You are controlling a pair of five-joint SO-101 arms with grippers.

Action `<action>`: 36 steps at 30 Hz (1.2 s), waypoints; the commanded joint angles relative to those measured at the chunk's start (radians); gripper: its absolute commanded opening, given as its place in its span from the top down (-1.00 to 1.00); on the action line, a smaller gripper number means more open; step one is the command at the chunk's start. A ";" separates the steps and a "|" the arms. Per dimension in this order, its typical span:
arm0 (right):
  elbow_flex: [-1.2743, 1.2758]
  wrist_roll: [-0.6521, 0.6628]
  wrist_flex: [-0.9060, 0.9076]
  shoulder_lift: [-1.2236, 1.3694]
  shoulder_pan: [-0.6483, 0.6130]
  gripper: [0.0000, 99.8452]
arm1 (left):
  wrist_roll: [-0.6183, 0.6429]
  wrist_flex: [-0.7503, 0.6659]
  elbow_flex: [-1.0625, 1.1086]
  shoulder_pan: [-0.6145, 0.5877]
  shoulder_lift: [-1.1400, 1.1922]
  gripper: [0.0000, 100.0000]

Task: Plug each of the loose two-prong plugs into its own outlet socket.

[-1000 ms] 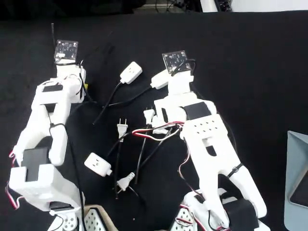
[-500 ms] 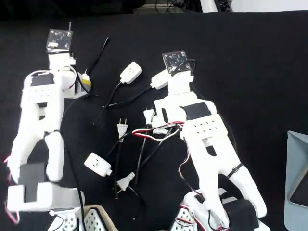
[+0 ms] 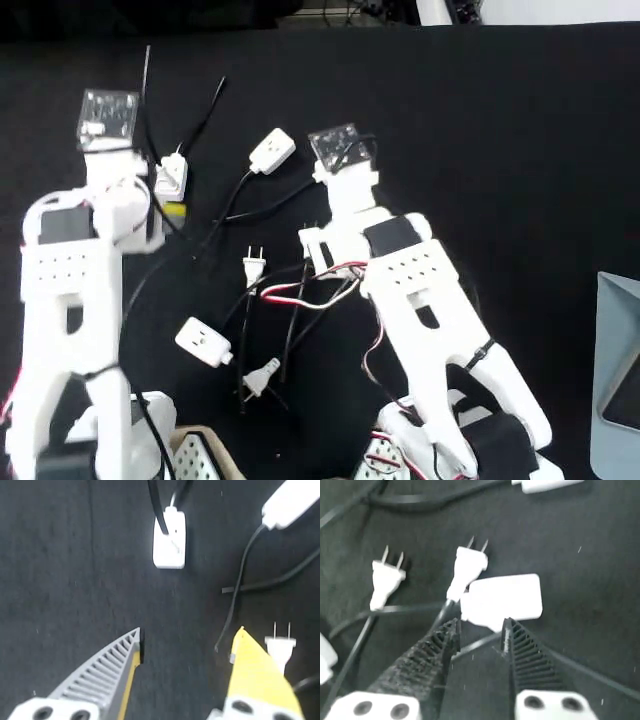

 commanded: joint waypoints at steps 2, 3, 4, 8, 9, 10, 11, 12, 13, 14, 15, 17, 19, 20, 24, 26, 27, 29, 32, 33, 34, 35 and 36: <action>-0.096 -0.009 0.163 -0.036 -0.020 0.74 | 0.012 0.005 0.179 -0.013 -0.190 0.43; -0.101 -0.009 0.184 -0.036 -0.020 0.74 | 0.012 0.003 0.213 -0.013 -0.219 0.43; -0.101 -0.009 0.195 -0.036 -0.015 0.74 | 0.014 -0.003 0.245 -0.013 -0.242 0.43; -0.027 -0.009 0.170 -0.035 0.008 0.80 | 0.038 -0.086 0.378 -0.047 -0.318 0.43; -0.001 -0.008 0.141 -0.035 0.009 0.84 | 0.048 -0.115 0.407 -0.062 -0.328 0.43; 0.021 -0.005 0.112 -0.035 0.011 0.88 | 0.054 -0.144 0.440 -0.079 -0.338 0.43; 0.047 -0.003 0.083 -0.033 0.011 0.92 | 0.057 -0.172 0.466 -0.088 -0.341 0.43; 0.071 -0.009 0.057 -0.030 0.009 0.95 | 0.057 -0.195 0.490 -0.094 -0.341 0.43; 0.099 -0.011 0.026 -0.028 0.009 0.97 | 0.057 -0.215 0.513 -0.099 -0.341 0.43; 0.125 -0.015 -0.006 -0.028 0.009 0.97 | 0.057 -0.230 0.535 -0.099 -0.341 0.43; 0.150 -0.040 -0.034 -0.028 0.009 0.96 | 0.057 -0.247 0.559 -0.097 -0.341 0.43; 0.194 -0.140 -0.095 -0.028 0.011 0.91 | 0.057 -0.285 0.602 -0.096 -0.341 0.43; 0.229 -0.212 -0.133 -0.028 0.011 0.81 | 0.057 -0.318 0.636 -0.096 -0.341 0.43; 0.243 -0.242 -0.144 -0.028 0.011 0.75 | 0.057 -0.330 0.651 -0.096 -0.341 0.43; 0.262 -0.338 -0.153 -0.028 0.005 0.61 | 0.057 -0.353 0.691 -0.096 -0.341 0.43; 0.262 -0.361 -0.152 -0.028 0.003 0.63 | 0.057 -0.353 0.700 -0.096 -0.341 0.43; 0.263 -0.368 -0.153 -0.027 0.002 0.64 | 0.057 -0.351 0.700 -0.096 -0.341 0.43; 0.263 -0.388 -0.155 -0.027 -0.008 0.66 | 0.057 -0.351 0.700 -0.099 -0.341 0.43; 0.260 -0.416 -0.164 -0.015 -0.008 0.66 | 0.057 -0.351 0.700 -0.097 -0.341 0.43; 0.259 -0.417 -0.178 0.001 -0.008 0.66 | 0.057 -0.351 0.700 -0.099 -0.341 0.43; 0.259 -0.420 -0.201 0.024 -0.008 0.66 | 0.057 -0.351 0.700 -0.101 -0.341 0.43; 0.259 -0.420 -0.226 0.053 -0.008 0.66 | 0.057 -0.351 0.700 -0.102 -0.341 0.43; 0.257 -0.420 -0.250 0.088 -0.008 0.66 | 0.057 -0.351 0.702 -0.102 -0.341 0.43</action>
